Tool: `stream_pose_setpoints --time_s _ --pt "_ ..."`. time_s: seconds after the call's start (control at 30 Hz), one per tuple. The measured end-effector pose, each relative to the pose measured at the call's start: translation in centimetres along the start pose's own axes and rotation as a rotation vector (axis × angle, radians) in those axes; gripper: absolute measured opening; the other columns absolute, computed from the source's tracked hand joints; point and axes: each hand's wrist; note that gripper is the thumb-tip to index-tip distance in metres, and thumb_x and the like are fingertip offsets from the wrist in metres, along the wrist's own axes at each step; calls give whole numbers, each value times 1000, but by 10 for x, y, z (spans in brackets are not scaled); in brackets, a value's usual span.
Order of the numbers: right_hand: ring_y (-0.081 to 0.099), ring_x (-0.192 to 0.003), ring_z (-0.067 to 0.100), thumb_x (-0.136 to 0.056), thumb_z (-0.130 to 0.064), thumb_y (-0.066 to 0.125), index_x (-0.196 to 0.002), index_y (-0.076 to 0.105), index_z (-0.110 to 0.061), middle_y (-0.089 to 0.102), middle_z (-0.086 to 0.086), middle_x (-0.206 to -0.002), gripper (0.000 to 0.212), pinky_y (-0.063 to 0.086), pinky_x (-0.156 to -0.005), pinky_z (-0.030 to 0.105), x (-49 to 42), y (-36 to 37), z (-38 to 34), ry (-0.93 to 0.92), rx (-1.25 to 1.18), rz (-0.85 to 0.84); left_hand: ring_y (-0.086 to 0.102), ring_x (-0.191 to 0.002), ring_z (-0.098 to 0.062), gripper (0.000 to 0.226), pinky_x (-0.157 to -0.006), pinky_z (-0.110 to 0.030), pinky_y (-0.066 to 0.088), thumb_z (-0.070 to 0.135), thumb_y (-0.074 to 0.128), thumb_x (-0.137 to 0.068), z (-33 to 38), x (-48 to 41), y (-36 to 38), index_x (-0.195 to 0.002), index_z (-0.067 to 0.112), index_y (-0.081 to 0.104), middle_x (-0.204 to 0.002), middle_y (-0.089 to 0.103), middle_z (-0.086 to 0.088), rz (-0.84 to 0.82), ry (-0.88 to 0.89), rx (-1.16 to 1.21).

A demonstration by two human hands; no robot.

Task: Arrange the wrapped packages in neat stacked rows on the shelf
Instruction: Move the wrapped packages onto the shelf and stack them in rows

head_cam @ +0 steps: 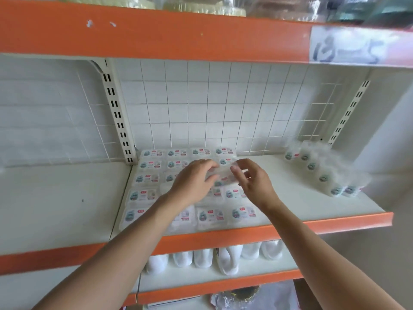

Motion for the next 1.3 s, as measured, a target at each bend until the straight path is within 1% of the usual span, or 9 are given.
stream_pose_setpoints --time_s 0.1,0.23,0.43,0.53,0.77,0.9,1.13,1.23,1.3 --pt "63 -60 14 -98 -32 53 -85 59 -24 66 0 -79 17 52 -56 25 -5 -14 6 87 -83 -59 61 -103 -11 25 -92 -23 46 21 56 -97 15 -6 5 -119 12 64 -117 67 -1 14 -95 110" --pt "65 -61 26 -99 -31 51 -97 62 -19 67 3 -85 16 55 -59 33 -9 -21 15 86 -60 -87 62 -102 -15 24 -87 -25 48 19 54 -98 27 -9 10 -118 10 64 -116 67 -4 33 -148 119" --pt "68 -72 11 -95 -33 58 -95 63 -30 69 -5 -86 6 59 -71 36 -18 -25 24 88 -105 -88 63 -94 -12 29 -81 -20 45 24 57 -96 31 -8 13 -123 15 60 -111 67 -1 -20 -185 131" --pt "69 -70 11 -95 -33 58 -101 64 -24 69 -4 -87 13 59 -70 39 -18 -23 20 84 -109 -94 62 -95 -13 33 -85 -24 47 23 57 -95 30 -12 13 -128 20 58 -115 64 1 7 -186 148" --pt "66 -55 18 -97 -28 54 -113 56 -18 66 1 -82 19 59 -60 35 -7 -26 11 190 -117 14 46 -115 -16 78 -90 -27 43 26 81 -73 32 -10 26 -141 21 42 -131 41 0 -70 -65 -5" --pt "68 -65 14 -96 -34 55 -126 51 -24 66 -5 -99 32 57 -67 32 -2 -32 22 103 140 -99 49 -106 -15 75 -87 -26 43 24 78 -77 33 -9 32 -141 16 39 -131 41 -2 -89 -62 -37" --pt "50 -107 1 -80 -35 76 -136 51 -20 45 -6 -138 63 40 -91 8 9 -43 46 -216 368 -229 46 -127 -18 64 -102 -34 41 30 69 -86 34 -6 36 -142 17 40 -142 48 1 -134 -22 -78" --pt "51 -115 16 -74 -35 81 -130 56 -21 53 -5 -132 63 43 -94 25 9 -44 48 -266 441 -205 41 -131 -18 61 -104 -36 38 32 67 -87 34 -3 36 -141 20 42 -143 47 2 -159 1 -90" --pt "51 -113 19 -73 -36 81 -127 59 -21 57 -5 -127 60 41 -92 25 9 -44 48 -247 489 -190 37 -134 -18 61 -108 -36 36 34 66 -89 32 -2 37 -143 20 42 -146 43 3 -168 9 -113"
Point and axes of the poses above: each hand's wrist, its own x-axis away from the middle knuckle, its own y-axis out of the palm, z = x × y
